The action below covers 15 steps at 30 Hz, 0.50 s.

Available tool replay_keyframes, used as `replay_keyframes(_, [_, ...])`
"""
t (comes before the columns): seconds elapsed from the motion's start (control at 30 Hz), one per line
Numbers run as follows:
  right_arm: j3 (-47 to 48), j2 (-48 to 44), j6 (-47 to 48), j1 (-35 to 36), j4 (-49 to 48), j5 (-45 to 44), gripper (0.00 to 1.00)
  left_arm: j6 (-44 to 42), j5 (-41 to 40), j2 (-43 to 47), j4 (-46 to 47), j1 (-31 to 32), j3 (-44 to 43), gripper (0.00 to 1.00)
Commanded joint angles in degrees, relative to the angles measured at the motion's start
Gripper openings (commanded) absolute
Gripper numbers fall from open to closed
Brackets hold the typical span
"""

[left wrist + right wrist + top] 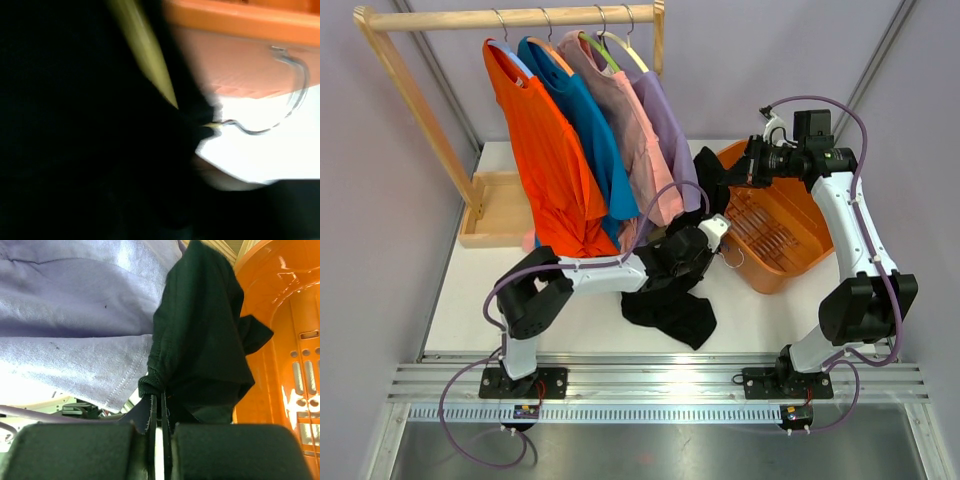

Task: Remove the t-shirt from the hanger
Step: Remove the tshirt from the hanger

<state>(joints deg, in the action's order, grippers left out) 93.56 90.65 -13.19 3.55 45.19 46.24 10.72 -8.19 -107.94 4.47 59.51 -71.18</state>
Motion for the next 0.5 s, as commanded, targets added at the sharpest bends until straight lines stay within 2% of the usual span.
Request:
replay_keyframes(0.0, [0.5,-3.6,-1.4,0.7,-1.2,3.3,0.00,0.2,-4.5,-1.3,2.8,-0.1,-1.6,0.16])
replay_keyframes(0.03, [0.6,-3.7,-1.3,0.7,-1.1,3.3,0.00,0.3,-4.3,-0.9,2.4,-0.1,-1.4,0.05])
replay_keyframes(0.07, [0.7,-3.7,-0.6,0.7,-0.8,3.3,0.00,0.3,-3.9,-0.2,2.0,-0.2,-1.2,0.00])
replay_keyframes(0.13, [1.2,-3.6,1.1,0.7,0.0,3.2,0.00,0.1,-1.3,2.1,1.9,-0.2,1.1,0.00])
replay_keyframes(0.23, [3.6,-3.6,9.7,0.7,4.6,3.7,0.00,-0.6,4.7,11.6,1.9,-0.2,7.7,0.00])
replay_keyframes(0.27, [4.3,-3.4,14.5,0.6,5.6,3.4,0.00,-1.0,6.3,17.4,1.6,-0.2,9.5,0.00])
replay_keyframes(0.37, [6.4,-3.0,19.7,0.4,7.4,1.3,0.00,-1.8,12.0,27.7,-2.4,-0.3,16.4,0.00])
replay_keyframes(0.4, [6.8,-3.0,20.1,0.4,7.5,-0.3,0.00,-1.8,14.1,34.3,-4.3,-0.3,18.1,0.00])
replay_keyframes(0.47, [8.3,-2.2,19.7,0.3,7.0,-2.4,0.00,-1.7,15.5,40.0,-9.4,-0.5,20.3,0.00])
